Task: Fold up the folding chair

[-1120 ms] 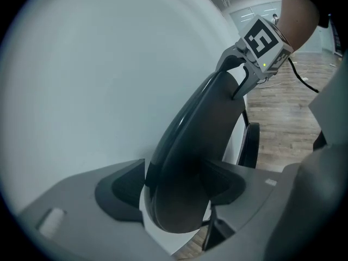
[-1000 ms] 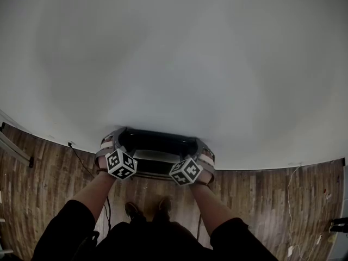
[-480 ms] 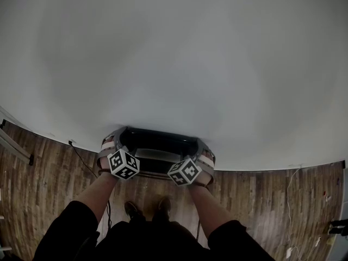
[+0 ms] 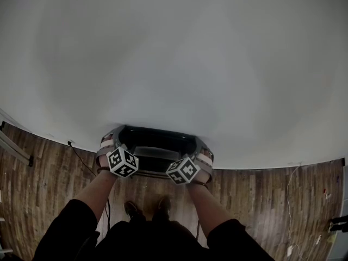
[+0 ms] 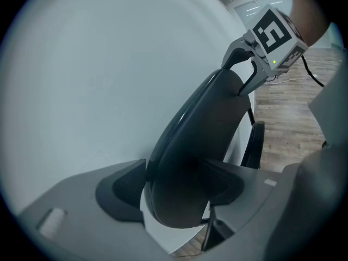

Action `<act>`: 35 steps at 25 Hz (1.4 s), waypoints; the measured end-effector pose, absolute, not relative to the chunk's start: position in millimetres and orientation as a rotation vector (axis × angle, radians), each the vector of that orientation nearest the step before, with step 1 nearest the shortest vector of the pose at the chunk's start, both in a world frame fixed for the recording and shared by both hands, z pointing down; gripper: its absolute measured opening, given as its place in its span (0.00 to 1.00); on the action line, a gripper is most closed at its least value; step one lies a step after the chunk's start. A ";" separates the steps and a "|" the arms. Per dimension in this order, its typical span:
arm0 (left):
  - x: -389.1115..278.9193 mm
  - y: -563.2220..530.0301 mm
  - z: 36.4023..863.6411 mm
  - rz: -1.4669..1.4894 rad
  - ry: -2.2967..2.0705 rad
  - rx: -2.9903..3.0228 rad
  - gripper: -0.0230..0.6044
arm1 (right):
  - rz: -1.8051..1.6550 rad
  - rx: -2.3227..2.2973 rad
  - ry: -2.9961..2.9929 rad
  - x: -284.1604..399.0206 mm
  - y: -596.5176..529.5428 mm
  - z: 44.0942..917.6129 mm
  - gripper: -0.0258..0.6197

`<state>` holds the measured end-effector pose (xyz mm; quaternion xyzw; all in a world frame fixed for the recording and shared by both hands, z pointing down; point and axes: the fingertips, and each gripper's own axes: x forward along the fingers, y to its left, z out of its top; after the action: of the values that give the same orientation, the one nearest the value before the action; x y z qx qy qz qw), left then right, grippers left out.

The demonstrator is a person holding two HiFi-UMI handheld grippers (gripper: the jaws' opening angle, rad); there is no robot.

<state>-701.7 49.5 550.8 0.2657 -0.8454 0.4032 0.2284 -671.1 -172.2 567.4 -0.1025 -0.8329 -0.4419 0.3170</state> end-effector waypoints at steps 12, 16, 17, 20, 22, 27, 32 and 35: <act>-696.5 79.6 548.4 1.145 -2.278 0.759 0.49 | -1.193 -0.339 -2.191 -667.8 -179.0 563.2 0.59; -690.4 85.2 538.7 1.129 -2.296 0.732 0.49 | -1.163 -0.367 -2.239 -665.0 -174.4 554.4 0.59; -687.9 84.8 535.5 1.128 -2.303 0.728 0.48 | -1.155 -0.378 -2.251 -664.0 -172.6 552.3 0.59; -672.7 77.2 520.9 1.122 -2.335 0.724 0.48 | -1.124 -0.408 -2.293 -656.0 -170.0 542.9 0.59; -659.6 71.4 512.7 1.099 -2.364 0.735 0.46 | -1.099 -0.441 -2.309 -648.1 -165.0 540.7 0.58; -606.5 51.1 502.8 0.961 -2.417 0.860 0.42 | -0.980 -0.555 -2.313 -599.3 -135.6 541.6 0.58; -538.4 47.0 494.0 0.857 -2.435 0.992 0.35 | -0.849 -0.610 -2.347 -533.2 -93.8 531.0 0.56; -506.7 52.0 486.6 0.791 -2.432 1.094 0.31 | -0.779 -0.627 -2.359 -501.7 -65.8 521.9 0.50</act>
<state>-506.7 52.0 486.6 0.3870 -0.8602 0.2797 0.1791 -501.7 -65.8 521.9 -0.2346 -0.8824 -0.2913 0.2855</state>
